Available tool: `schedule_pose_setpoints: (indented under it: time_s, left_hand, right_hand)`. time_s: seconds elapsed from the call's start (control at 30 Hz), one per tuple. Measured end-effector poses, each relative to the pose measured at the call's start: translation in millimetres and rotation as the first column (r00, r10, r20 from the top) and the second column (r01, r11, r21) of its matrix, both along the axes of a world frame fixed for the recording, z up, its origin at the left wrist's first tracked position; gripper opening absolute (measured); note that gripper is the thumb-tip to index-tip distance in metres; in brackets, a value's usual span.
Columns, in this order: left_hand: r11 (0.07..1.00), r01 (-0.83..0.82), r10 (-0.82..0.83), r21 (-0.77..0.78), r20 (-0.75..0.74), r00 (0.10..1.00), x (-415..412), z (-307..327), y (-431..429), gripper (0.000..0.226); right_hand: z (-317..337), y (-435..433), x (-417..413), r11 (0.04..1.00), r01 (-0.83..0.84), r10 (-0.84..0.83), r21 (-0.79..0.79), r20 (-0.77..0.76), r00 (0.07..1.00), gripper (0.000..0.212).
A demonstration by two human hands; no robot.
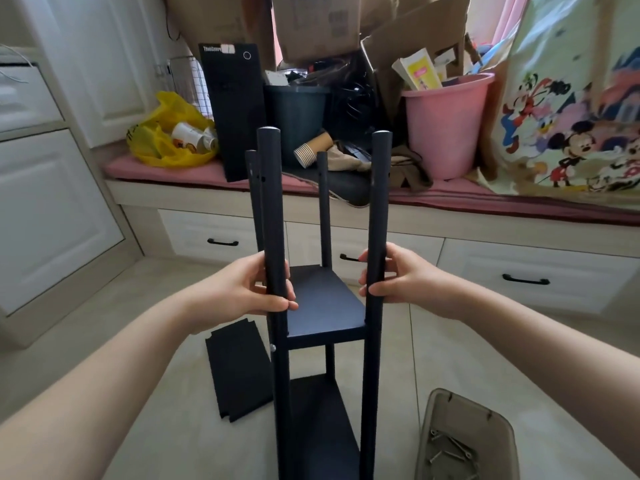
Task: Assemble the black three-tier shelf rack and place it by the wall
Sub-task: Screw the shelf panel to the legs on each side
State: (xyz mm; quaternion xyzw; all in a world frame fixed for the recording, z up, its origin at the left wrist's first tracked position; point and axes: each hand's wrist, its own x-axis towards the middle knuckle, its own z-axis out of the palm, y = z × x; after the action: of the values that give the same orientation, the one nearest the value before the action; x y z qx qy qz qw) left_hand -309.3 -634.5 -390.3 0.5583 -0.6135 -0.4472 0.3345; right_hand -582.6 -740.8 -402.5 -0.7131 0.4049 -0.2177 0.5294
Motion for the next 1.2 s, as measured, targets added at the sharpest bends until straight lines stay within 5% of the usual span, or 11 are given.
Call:
schedule_pose_setpoints:
  time_s: [0.5, 1.07, 1.13, 1.2]
  left_hand:
    - [0.999, -0.018, 0.024, -0.038, 0.151, 0.988, -26.6, -35.7, -19.5, 0.034]
    - [0.954, -0.273, 0.300, -0.125, 0.414, 0.859, -52.0, -82.1, 5.5, 0.033]
    - [0.915, -0.399, 0.356, -0.052, 0.567, 0.743, -55.1, -87.1, 8.3, 0.022]
    - [0.874, -0.456, 0.249, 0.169, 0.651, 0.717, -61.0, -99.6, 16.5, 0.044]
  right_hand:
    - [-22.9, 20.8, -50.3, 0.999, 0.012, -0.014, -0.031, -0.076, 0.997, 0.024]
    - [-29.2, 40.1, -56.5, 0.994, -0.044, 0.031, -0.099, -0.134, 0.991, 0.019]
    - [-28.8, 41.6, -55.9, 0.992, -0.040, 0.023, -0.116, -0.149, 0.989, 0.019]
    - [-27.3, 44.1, -54.4, 0.989, -0.039, 0.015, -0.142, -0.167, 0.986, 0.019]
